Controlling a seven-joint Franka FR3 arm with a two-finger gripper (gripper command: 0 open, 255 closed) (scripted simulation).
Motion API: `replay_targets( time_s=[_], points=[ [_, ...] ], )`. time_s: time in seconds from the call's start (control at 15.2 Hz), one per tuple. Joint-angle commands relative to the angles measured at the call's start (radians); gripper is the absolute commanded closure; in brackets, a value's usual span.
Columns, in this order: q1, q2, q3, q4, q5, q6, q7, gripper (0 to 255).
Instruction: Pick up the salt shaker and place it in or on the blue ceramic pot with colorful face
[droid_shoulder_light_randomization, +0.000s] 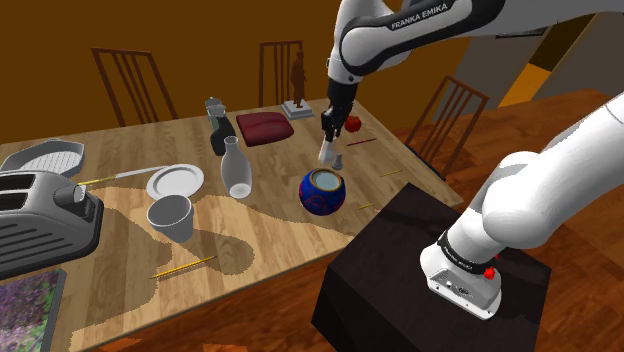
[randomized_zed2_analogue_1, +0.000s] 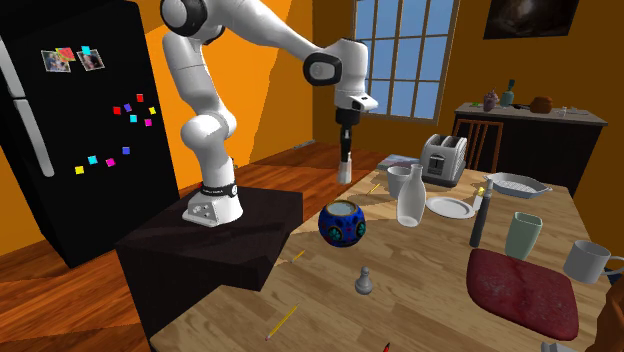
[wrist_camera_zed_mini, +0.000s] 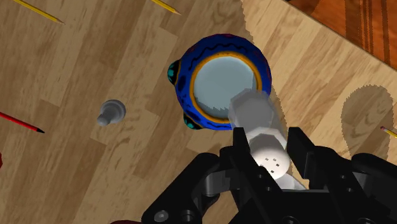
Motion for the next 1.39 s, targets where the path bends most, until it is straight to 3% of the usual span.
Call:
replay_targets(
  time_s=[0.0, 0.99, 1.32],
  points=[
    [0.001, 0.016, 0.001, -0.013, 0.003, 0.030, -0.002, 255],
    [0.007, 0.148, -0.001, -0.110, 0.031, 0.257, -0.036, 255],
    [0.007, 0.148, -0.001, -0.110, 0.031, 0.257, -0.036, 255]
  ],
)
